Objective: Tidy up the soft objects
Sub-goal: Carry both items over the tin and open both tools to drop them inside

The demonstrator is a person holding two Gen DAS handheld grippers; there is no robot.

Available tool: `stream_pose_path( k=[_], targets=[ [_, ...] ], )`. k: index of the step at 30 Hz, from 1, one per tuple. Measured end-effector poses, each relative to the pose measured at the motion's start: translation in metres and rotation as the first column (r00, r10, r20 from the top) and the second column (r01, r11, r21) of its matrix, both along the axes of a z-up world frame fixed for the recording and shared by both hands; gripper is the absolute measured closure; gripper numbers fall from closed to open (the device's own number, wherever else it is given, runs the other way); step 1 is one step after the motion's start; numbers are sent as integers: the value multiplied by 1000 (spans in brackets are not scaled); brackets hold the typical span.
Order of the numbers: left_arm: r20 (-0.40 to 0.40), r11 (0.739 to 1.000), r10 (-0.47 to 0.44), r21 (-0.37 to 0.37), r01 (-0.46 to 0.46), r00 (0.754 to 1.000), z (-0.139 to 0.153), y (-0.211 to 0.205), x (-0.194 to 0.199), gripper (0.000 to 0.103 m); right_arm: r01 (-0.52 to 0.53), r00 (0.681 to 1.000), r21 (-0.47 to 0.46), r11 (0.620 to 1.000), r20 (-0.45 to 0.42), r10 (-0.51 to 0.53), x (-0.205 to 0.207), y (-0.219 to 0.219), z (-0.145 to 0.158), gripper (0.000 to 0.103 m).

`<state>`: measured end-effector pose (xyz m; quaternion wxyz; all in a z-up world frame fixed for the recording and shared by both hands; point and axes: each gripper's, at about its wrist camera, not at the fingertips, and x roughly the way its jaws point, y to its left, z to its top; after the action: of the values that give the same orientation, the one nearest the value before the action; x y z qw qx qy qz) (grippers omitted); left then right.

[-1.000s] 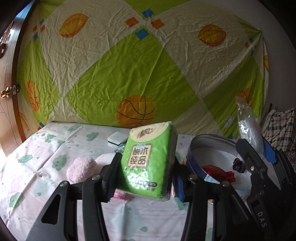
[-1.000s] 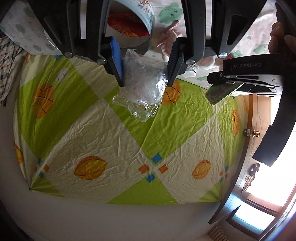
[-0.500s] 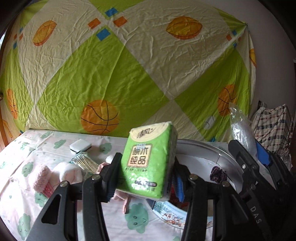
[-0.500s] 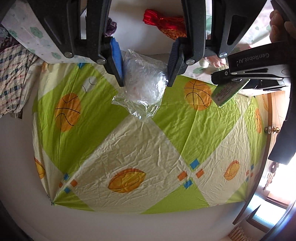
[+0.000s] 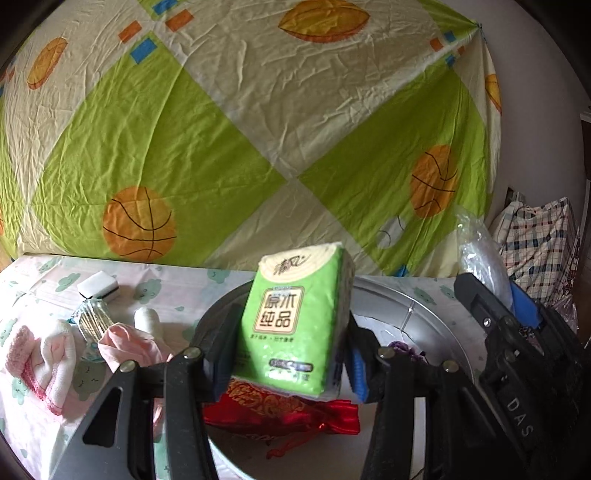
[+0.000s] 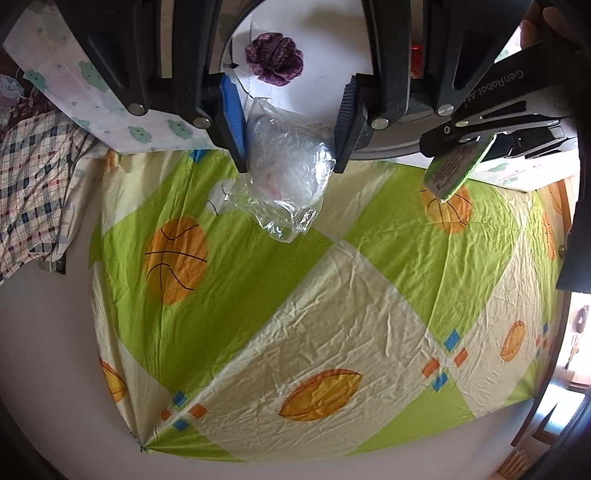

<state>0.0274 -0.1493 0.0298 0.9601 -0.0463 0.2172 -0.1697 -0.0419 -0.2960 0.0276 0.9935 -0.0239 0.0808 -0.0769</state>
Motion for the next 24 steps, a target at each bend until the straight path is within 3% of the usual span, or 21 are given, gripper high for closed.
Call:
stream_pose_path(
  k=[6,12,17,24],
  targets=[
    [-10,999,4,47,-4,1000,-14,-10,4,54,39,996,50,998,-86,-35,17,-15,-8,57],
    [36,993,27,113,-31,999,-13,-13,0,54,54,991,30,998,-127,-50,22,-12,-15,57],
    [0,995,18,93,-18,1000,-17,-12,5,54,52,987,26,998,-154,-48,25,-10,-20,56],
    [14,988,18,155,-20,1000,-23,-20,7,54,41,982,13,999,-183,-38,28,-4,-24,56]
  ],
)
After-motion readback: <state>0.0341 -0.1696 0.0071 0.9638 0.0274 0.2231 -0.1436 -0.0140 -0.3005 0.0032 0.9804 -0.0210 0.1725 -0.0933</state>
